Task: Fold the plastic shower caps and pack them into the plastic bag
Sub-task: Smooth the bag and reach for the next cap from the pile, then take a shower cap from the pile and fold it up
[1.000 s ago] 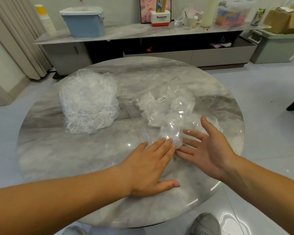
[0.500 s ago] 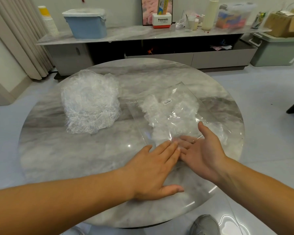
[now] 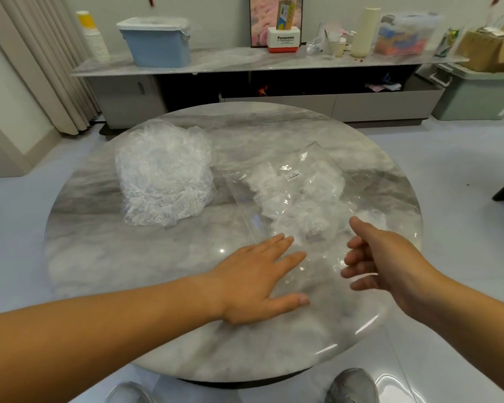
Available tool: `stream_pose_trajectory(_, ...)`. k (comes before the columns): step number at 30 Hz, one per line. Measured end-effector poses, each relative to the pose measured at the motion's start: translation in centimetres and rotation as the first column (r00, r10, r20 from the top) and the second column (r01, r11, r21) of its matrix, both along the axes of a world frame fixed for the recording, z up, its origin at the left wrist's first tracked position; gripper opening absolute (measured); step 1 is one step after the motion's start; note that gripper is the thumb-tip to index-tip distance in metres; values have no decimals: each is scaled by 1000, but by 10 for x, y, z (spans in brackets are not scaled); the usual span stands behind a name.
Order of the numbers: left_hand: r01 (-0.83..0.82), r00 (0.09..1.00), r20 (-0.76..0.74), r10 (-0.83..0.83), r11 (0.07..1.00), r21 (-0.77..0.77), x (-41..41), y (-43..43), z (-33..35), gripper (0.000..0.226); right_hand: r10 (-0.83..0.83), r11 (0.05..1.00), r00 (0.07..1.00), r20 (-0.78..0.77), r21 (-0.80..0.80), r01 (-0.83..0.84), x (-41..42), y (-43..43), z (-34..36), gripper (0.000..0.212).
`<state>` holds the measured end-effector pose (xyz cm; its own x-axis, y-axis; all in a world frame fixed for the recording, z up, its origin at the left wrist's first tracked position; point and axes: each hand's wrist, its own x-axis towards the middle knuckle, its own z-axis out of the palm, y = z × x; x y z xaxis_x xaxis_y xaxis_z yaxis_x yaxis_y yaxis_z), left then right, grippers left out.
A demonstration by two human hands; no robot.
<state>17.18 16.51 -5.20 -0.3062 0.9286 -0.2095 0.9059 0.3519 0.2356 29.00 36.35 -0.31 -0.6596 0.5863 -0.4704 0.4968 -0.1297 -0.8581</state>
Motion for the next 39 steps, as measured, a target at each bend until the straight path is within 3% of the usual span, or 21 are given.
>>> stream_pose_trajectory(3,-118,992,-45,118,993,17,-17,-17,7,86,182,970,982,-46,170,-172,-14,-15,7,40)
stream_pose_trajectory(7,-386,922,-2,386,922,43,-54,-53,19,71,451,831,891,-55,391,-396,-43,-44,14,33)
stream_pose_trajectory(12,-598,797,-84,599,801,37,-115,-113,4,62,739,460,658,144,606,-649,-111,-86,10,28)
stream_pose_trajectory(18,-453,888,-106,448,891,-20,-141,-140,-5,76,834,80,377,404,587,-806,-169,-115,-24,45)
stream_pose_trajectory(20,-380,918,-121,378,925,5,-137,-148,-12,72,828,11,311,467,540,-841,-177,-119,-36,50)
stream_pose_trajectory(25,-264,949,-176,261,965,11,-114,-158,-23,73,812,-100,229,536,515,-851,-176,-121,-51,66)
stream_pose_trajectory(29,-168,973,-147,178,983,76,-89,-165,-21,58,822,-136,227,523,567,-812,-159,-118,-58,86)
stream_pose_trajectory(33,-61,989,-123,80,987,148,-62,-175,-23,43,863,-203,199,464,679,-705,-120,-104,-54,82)
stream_pose_trajectory(36,-6,990,-134,31,983,183,-49,-180,-30,38,881,-195,210,423,732,-653,-90,-95,-51,79)
stream_pose_trajectory(39,-32,992,-119,48,991,133,-43,-182,-31,43,888,-122,290,357,791,-600,-69,-93,-49,75)
